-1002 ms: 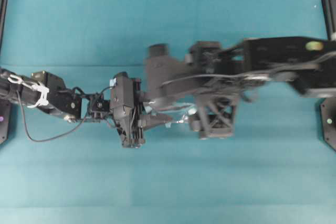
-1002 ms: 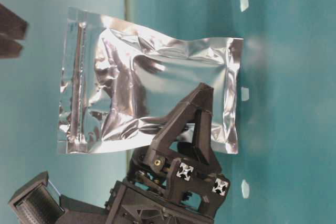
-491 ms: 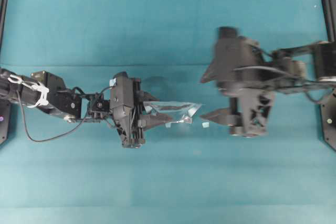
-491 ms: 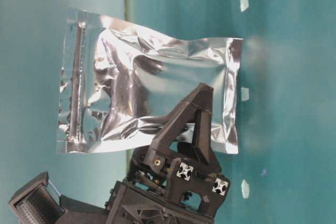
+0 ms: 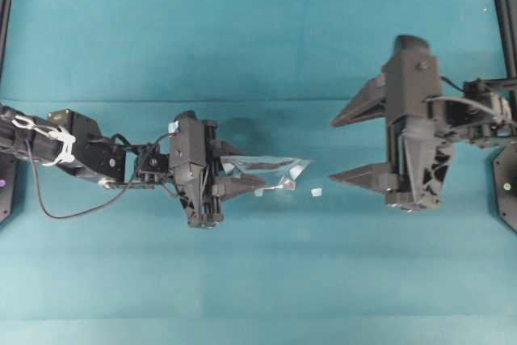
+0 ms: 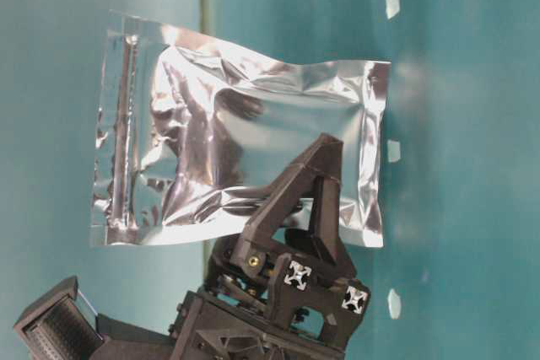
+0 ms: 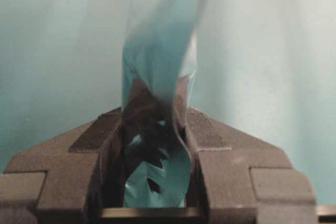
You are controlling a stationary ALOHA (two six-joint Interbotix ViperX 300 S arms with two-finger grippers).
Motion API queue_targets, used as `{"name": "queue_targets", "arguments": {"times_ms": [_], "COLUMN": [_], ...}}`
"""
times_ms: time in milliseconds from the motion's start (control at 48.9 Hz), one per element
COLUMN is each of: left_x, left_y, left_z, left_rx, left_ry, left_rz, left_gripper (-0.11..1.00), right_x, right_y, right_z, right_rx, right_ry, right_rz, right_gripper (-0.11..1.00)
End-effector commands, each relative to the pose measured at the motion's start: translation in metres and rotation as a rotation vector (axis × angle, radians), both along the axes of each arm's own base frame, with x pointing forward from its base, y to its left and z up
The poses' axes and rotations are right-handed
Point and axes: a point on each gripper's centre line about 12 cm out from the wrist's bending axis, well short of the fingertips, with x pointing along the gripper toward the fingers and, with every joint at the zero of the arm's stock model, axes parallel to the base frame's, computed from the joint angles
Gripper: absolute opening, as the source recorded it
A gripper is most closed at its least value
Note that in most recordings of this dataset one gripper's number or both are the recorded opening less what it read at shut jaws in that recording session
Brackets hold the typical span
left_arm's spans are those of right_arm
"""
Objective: Hand over the silver zip bag and make it stand upright.
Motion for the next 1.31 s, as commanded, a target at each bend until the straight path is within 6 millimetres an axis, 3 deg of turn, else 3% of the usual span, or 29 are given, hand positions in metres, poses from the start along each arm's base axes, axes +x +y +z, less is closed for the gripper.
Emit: {"name": "queue_targets", "arguments": {"times_ms": [0,736,1288], "left_x": [0.002,0.003,0.003], "left_y": [-0.002,-0.002,-0.001], "left_z": [0.004,0.003,0.002], "left_rx": [0.002,0.015,0.015], "left_ry": [-0.015,-0.005,0.003], "left_rz": [-0.007,-0.011,-0.01], "left_gripper": [0.2,0.2,0.2], "right_x": [-0.005,-0.035,-0.039], "right_y": [0.0,0.0,0.0], "right_z": [0.008,-0.008,-0.014], "right_rx": [0.009,0.014,0.015], "right_ry": [-0.041,-0.094,-0.084], "right_rz": [-0.008,-0.009,-0.009], "right_gripper": [0.96,0.96,0.96]}}
